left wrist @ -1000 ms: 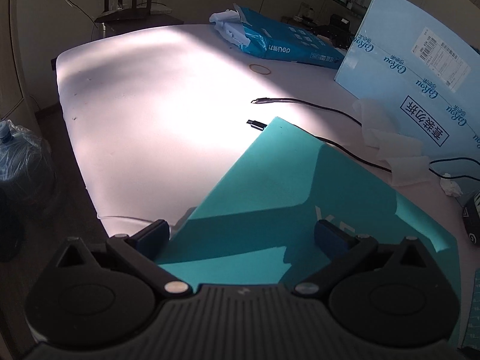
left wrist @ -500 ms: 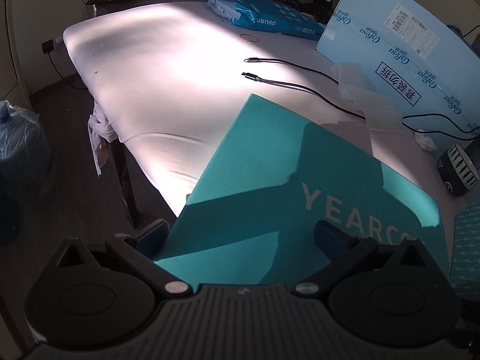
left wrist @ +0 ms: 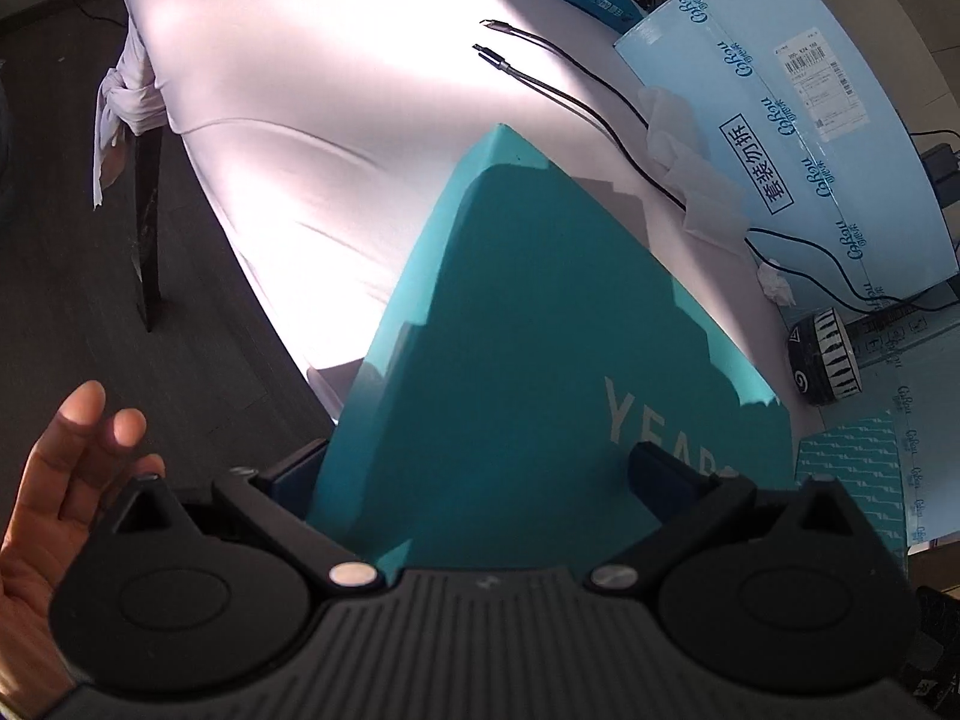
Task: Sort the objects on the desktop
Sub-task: 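Close the left gripper on the edge of the YEARCON lid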
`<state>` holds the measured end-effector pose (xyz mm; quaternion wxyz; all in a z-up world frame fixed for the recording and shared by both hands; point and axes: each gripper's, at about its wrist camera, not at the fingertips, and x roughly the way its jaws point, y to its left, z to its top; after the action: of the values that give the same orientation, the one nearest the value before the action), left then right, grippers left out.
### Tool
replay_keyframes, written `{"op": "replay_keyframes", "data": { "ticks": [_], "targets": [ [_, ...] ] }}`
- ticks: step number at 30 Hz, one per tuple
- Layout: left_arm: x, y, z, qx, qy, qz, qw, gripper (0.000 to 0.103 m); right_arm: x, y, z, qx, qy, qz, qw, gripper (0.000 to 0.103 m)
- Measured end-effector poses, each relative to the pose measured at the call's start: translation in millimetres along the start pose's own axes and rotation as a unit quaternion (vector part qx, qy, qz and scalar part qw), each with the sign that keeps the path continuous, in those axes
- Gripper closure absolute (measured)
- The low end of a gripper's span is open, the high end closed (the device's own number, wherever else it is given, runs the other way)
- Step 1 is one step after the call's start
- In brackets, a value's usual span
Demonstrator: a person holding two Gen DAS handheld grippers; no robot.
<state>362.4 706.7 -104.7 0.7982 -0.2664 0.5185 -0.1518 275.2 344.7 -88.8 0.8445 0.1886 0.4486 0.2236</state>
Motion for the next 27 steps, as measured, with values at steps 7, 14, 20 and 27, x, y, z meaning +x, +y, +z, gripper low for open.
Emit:
{"op": "replay_keyframes", "data": {
  "ticks": [7,14,20,27],
  "targets": [
    [-34.1,-4.2,-16.8,0.012,-0.017,-0.017,0.9996,0.016,-0.8,-4.1,-0.9,0.018,-0.016,0.009,1.0,0.0],
    [-57.6,-24.2,-19.7,0.051,-0.056,-0.014,0.997,0.022,-11.4,3.5,-3.7,0.003,-0.039,0.015,0.999,0.0],
    [-79.5,-34.9,-24.1,0.062,-0.099,-0.015,0.993,0.025,-29.7,12.9,-2.6,-0.005,-0.06,0.023,0.998,0.0],
    [-101.7,-55.3,-31.5,0.093,-0.136,-0.002,0.9864,0.027,-36.3,11.9,0.4,0.012,-0.067,0.041,0.997,0.0]
  ]
}}
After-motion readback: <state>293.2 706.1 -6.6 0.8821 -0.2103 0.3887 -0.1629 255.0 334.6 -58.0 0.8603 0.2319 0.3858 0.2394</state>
